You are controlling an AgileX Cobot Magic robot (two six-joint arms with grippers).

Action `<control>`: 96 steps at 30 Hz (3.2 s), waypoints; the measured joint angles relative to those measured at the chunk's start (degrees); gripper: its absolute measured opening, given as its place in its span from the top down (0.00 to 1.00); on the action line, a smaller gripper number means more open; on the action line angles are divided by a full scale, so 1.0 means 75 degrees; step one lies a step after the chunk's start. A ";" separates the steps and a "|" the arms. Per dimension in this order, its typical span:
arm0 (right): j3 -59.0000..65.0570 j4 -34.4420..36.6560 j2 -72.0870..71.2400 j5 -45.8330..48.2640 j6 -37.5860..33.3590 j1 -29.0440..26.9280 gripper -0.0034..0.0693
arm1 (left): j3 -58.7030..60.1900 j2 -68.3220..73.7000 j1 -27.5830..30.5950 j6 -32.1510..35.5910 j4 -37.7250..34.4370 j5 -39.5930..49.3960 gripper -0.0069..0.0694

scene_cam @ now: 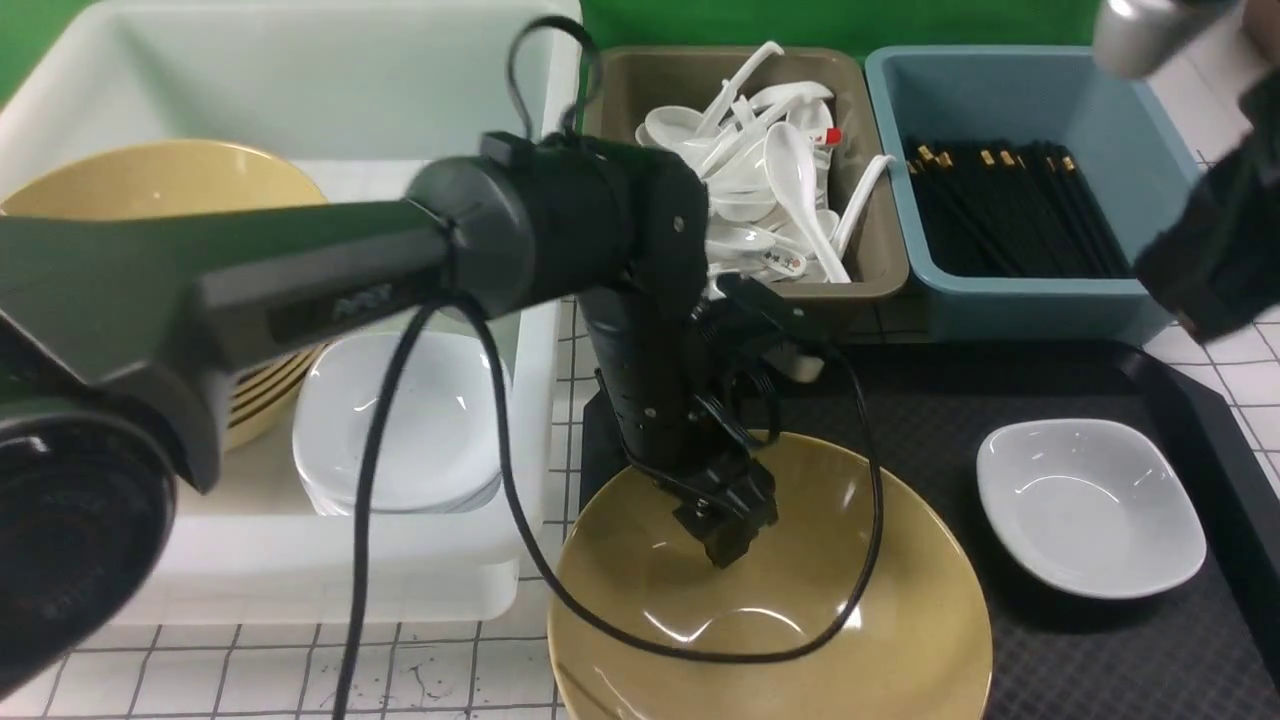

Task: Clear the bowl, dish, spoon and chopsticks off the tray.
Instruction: Use the left arm to grab the yellow noodle bowl on the left, then use the left arm to put the noodle bowl into the large storage box on the left, then use the left arm to grab the plate

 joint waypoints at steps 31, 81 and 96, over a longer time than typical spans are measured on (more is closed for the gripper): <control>-0.3354 0.0117 0.1949 -0.0033 -0.0724 0.2986 0.90 | -0.0683 -0.3566 0.8954 -0.0571 -0.2767 0.1424 0.90; -0.0664 -0.2608 -0.1363 0.0307 0.1455 0.3015 0.89 | -0.1333 -0.1077 0.0390 -0.0747 -0.0469 0.0719 0.92; 0.0938 -0.2960 -0.3991 0.0335 0.2964 0.3015 0.89 | -0.4035 0.1954 -0.1487 -0.1146 -0.0545 -0.0639 0.50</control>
